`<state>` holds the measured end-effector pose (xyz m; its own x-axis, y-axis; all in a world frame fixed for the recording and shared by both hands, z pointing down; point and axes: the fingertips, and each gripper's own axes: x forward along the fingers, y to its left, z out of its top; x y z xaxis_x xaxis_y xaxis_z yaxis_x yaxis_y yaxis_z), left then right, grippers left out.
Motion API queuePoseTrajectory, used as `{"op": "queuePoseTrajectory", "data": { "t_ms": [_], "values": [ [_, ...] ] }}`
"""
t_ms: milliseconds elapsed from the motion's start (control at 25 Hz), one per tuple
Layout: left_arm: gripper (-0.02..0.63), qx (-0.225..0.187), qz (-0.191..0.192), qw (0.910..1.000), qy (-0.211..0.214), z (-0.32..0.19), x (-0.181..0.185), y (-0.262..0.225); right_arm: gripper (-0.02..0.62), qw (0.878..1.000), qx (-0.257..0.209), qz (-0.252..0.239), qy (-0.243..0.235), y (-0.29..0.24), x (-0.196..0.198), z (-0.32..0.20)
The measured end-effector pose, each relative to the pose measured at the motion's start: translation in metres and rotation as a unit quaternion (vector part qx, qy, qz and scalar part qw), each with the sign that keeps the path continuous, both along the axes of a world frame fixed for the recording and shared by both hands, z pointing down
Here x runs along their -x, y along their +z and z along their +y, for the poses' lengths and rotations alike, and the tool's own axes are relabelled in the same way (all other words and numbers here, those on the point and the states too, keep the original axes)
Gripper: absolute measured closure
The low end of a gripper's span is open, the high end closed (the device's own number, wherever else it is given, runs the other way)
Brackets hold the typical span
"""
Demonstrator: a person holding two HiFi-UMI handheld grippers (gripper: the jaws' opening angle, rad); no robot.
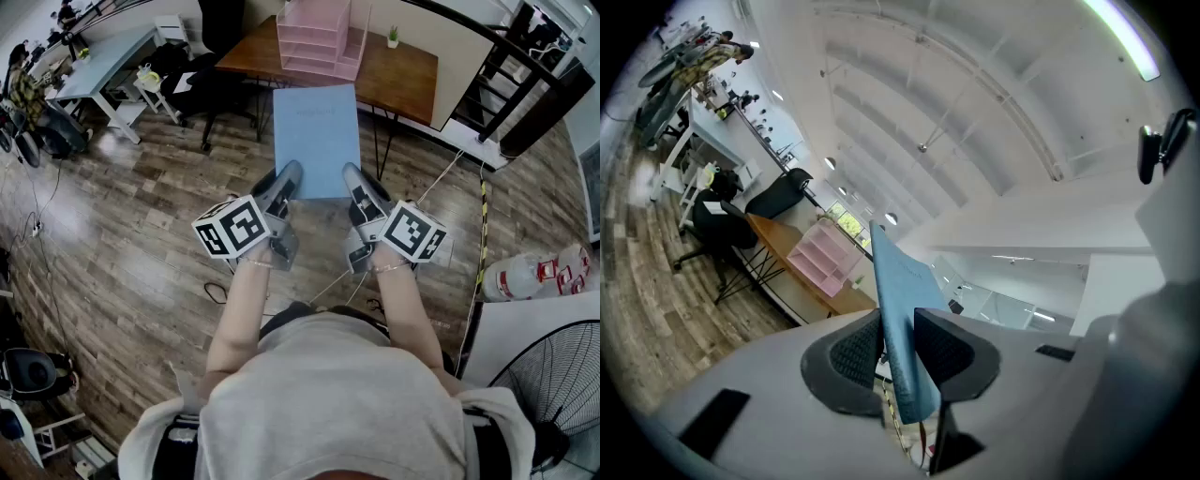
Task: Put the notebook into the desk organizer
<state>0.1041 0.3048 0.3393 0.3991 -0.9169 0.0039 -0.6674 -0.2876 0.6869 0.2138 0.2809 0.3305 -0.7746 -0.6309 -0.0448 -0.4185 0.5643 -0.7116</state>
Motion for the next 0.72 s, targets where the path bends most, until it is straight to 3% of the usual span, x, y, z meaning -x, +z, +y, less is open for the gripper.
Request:
{"op": "queuePoseTrajectory", "data": {
  "t_ms": [720],
  "values": [
    [0.505, 0.006, -0.008, 0.9999, 0.007, -0.0001, 0.0079, 0.0044, 0.535, 1.000, 0.018, -0.008, 0.009, 0.0063, 0.0071, 0.0022]
  ]
}}
